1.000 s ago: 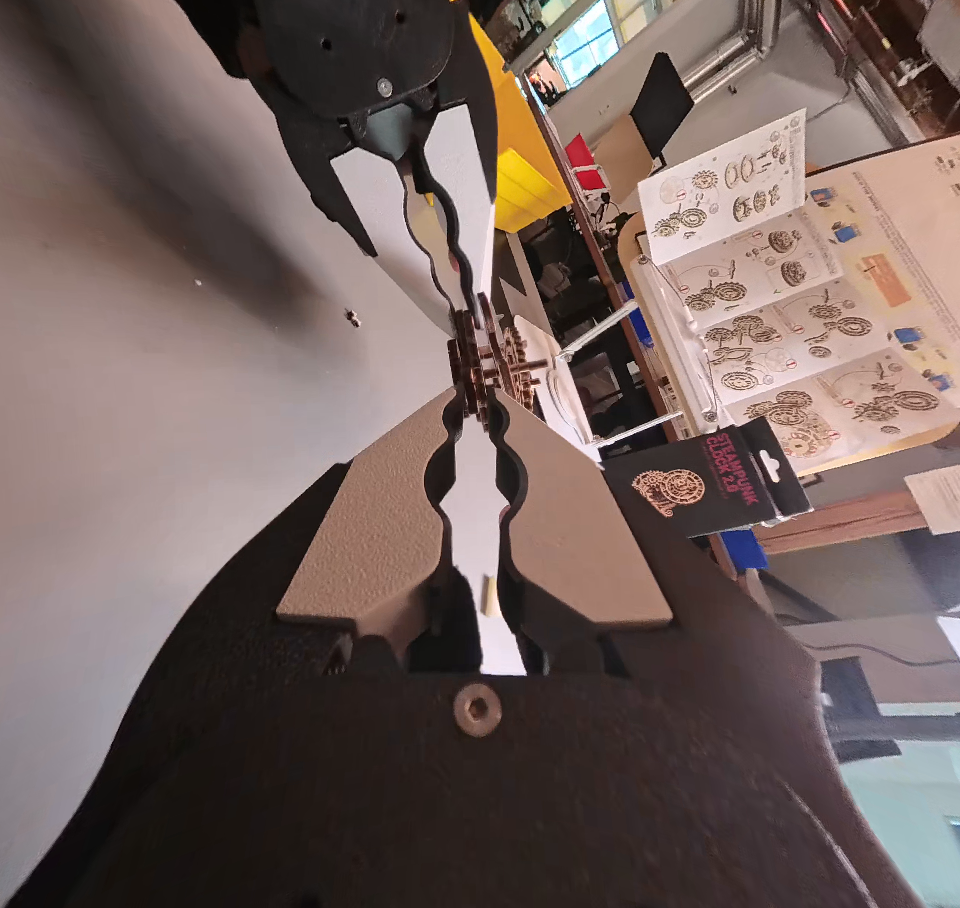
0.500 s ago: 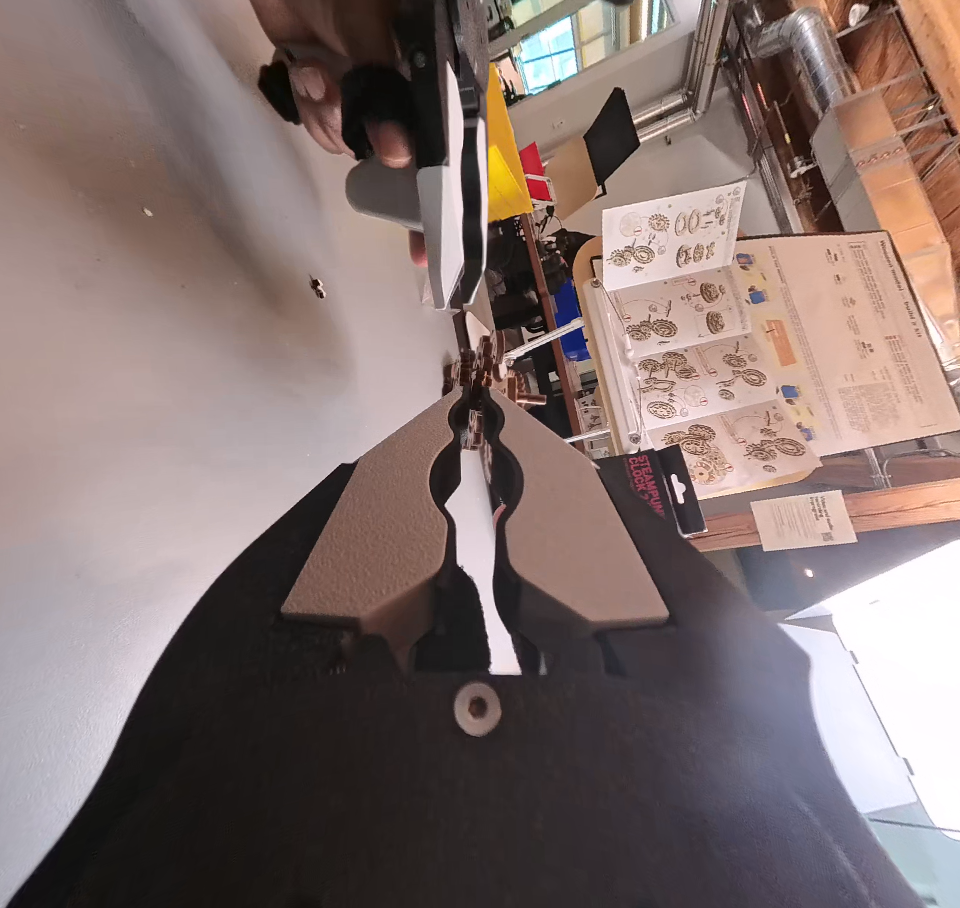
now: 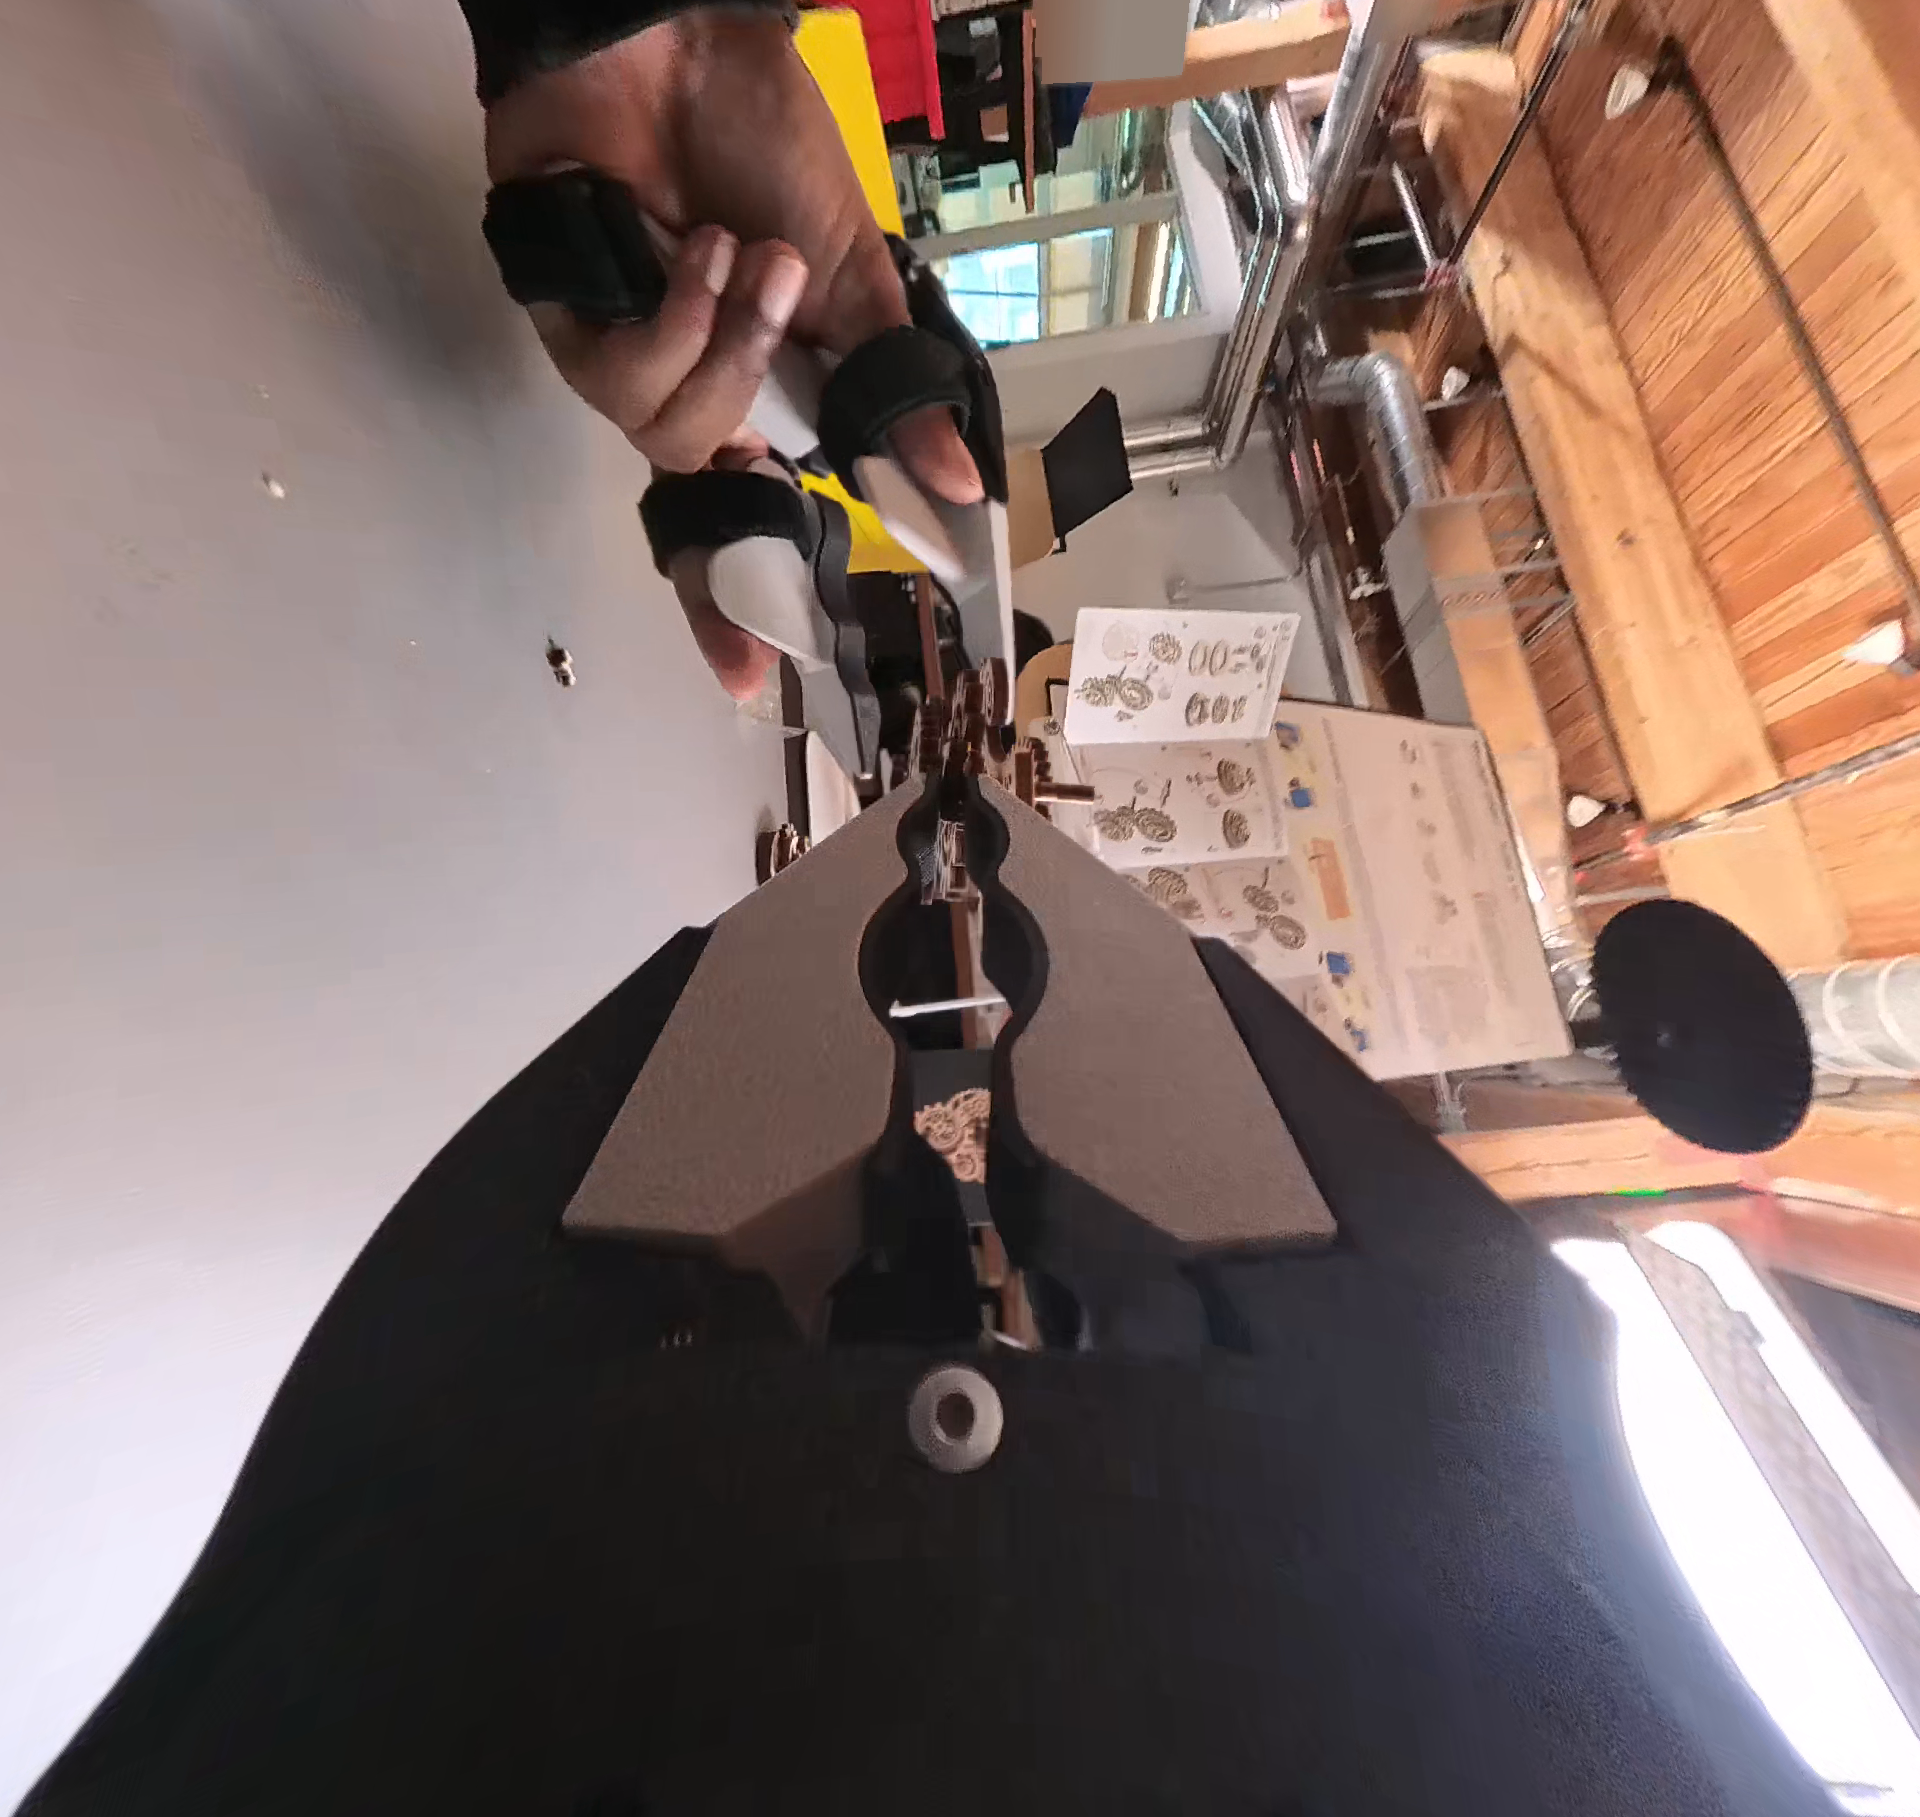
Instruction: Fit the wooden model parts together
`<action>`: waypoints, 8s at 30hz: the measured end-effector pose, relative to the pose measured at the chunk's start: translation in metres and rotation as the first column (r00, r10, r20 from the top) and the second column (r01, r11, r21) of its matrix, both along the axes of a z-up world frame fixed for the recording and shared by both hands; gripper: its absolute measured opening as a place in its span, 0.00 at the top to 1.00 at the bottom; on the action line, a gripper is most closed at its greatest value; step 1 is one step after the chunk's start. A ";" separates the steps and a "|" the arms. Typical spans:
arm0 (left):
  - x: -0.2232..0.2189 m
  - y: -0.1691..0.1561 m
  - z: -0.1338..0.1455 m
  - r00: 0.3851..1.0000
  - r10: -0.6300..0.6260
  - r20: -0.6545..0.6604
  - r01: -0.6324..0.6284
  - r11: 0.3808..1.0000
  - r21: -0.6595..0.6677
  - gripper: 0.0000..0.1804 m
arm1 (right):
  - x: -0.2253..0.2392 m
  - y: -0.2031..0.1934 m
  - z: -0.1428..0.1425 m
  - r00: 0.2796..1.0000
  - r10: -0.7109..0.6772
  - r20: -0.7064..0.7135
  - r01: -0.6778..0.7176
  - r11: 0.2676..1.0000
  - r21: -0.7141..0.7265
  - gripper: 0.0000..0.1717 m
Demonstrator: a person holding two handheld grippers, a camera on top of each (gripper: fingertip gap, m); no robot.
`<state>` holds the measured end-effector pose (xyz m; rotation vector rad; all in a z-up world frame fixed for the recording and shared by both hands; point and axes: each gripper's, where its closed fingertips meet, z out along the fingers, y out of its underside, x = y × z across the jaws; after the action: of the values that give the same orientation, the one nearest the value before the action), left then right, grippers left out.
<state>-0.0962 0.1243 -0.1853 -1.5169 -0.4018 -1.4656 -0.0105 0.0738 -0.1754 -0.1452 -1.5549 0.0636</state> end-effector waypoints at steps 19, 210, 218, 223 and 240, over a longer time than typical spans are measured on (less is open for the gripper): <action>-0.024 0.003 -0.002 0.992 0.100 0.074 -0.099 0.995 -0.016 0.93 | -0.002 0.009 -0.035 0.994 0.006 0.109 0.008 0.993 -0.120 0.92; -0.100 0.002 -0.028 0.878 0.475 -0.068 -0.479 0.872 -0.102 0.93 | -0.164 0.256 0.106 0.861 -0.498 -0.102 0.084 0.338 -0.937 0.88; -0.099 0.002 -0.026 0.876 0.476 -0.070 -0.481 0.871 -0.095 0.92 | -0.165 0.261 0.126 0.855 -0.507 -0.111 0.081 0.342 -0.936 0.88; -0.100 0.001 -0.025 0.876 0.478 -0.072 -0.483 0.871 -0.090 0.93 | -0.162 0.271 0.123 0.831 -0.548 -0.094 0.152 0.387 -0.910 0.87; -0.100 0.001 -0.028 0.875 0.477 -0.088 -0.483 0.871 -0.091 0.93 | -0.132 0.356 0.046 0.841 -0.357 0.407 0.523 0.342 -0.781 0.75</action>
<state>-0.1966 0.1253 -0.2132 -1.4123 -0.7740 -1.0116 -0.1424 0.4301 -0.1298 -1.4642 -1.4472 0.4390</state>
